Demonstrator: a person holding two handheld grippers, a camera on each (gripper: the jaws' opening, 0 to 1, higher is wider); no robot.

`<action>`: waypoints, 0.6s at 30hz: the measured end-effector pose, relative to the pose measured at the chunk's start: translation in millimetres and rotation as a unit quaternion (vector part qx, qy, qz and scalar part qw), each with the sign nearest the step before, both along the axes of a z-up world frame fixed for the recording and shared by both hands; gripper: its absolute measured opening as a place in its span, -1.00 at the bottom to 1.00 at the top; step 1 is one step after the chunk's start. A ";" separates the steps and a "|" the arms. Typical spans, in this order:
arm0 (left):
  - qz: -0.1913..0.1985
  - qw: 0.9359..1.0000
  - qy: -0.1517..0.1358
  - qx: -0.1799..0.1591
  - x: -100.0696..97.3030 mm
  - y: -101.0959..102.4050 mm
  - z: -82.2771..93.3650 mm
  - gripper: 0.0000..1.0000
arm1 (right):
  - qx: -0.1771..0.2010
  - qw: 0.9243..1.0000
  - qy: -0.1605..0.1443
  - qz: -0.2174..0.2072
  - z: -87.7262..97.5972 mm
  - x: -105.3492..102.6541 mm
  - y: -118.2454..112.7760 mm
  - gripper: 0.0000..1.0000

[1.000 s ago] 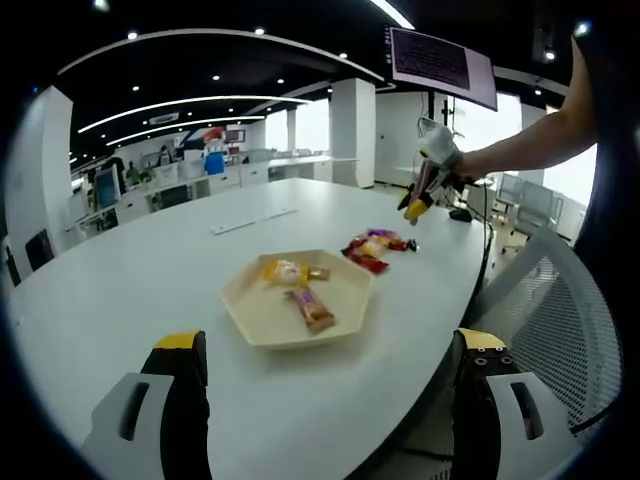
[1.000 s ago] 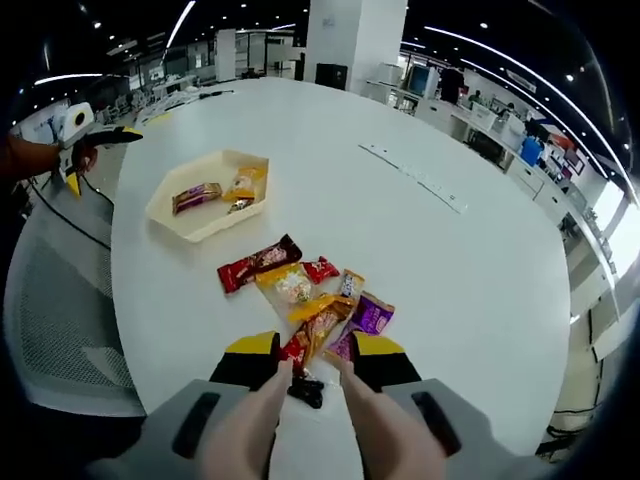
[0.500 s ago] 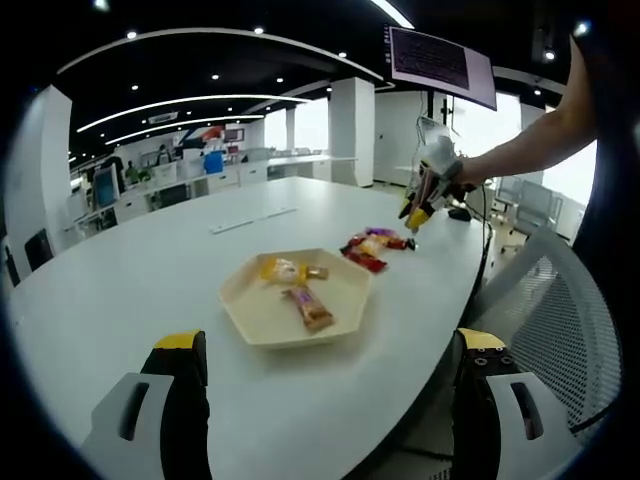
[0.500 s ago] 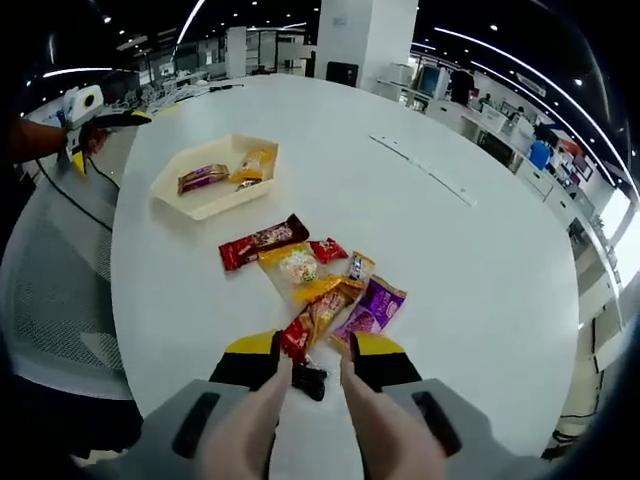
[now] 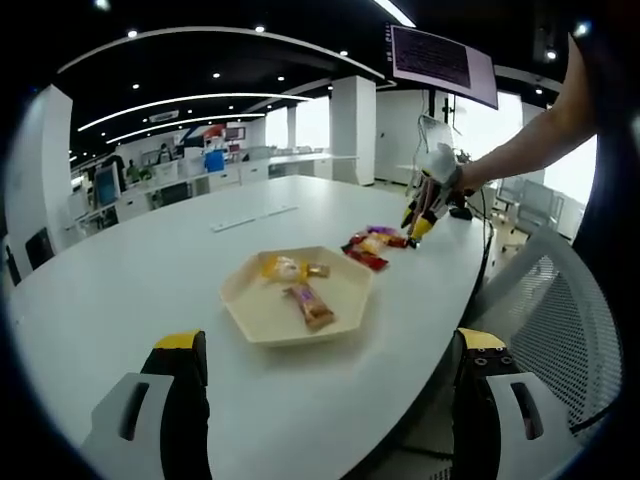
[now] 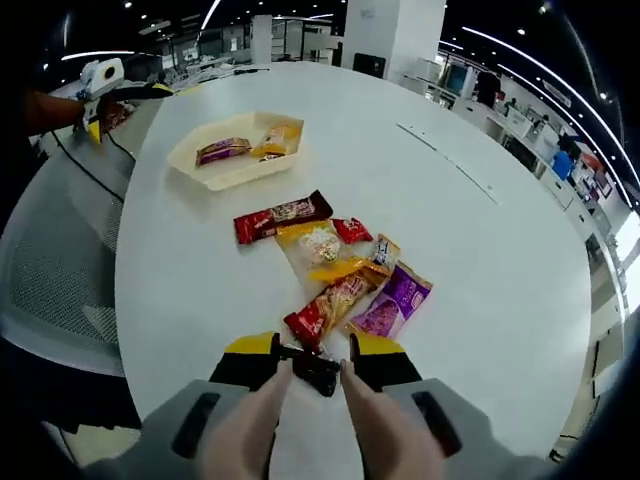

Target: Place the target food into the container with the food tongs after gripping and lifting it, then release it inside without dropping or visibly crushing the food.

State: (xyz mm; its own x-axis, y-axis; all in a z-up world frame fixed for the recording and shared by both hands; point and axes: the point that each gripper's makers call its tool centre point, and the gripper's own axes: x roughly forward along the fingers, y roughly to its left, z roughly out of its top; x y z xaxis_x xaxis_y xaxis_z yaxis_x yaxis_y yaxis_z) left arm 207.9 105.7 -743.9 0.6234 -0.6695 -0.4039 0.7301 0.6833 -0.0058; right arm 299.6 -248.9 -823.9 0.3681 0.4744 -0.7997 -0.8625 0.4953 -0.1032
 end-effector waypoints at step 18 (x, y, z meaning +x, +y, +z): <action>0.004 1.000 0.001 0.000 1.4 1.0 0.1 0.99 | 0.016 0.999 0.024 -0.031 -4.2 -6.0 6.1 -0.51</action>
State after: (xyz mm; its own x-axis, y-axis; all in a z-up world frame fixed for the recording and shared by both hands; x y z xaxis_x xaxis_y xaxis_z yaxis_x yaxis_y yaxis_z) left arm 209.4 106.7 -743.8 0.6274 -0.6653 -0.4048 0.7250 0.6887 -0.0082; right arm 293.6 -242.8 -828.1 0.3586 0.4777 -0.8020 -0.8335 0.5508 -0.0446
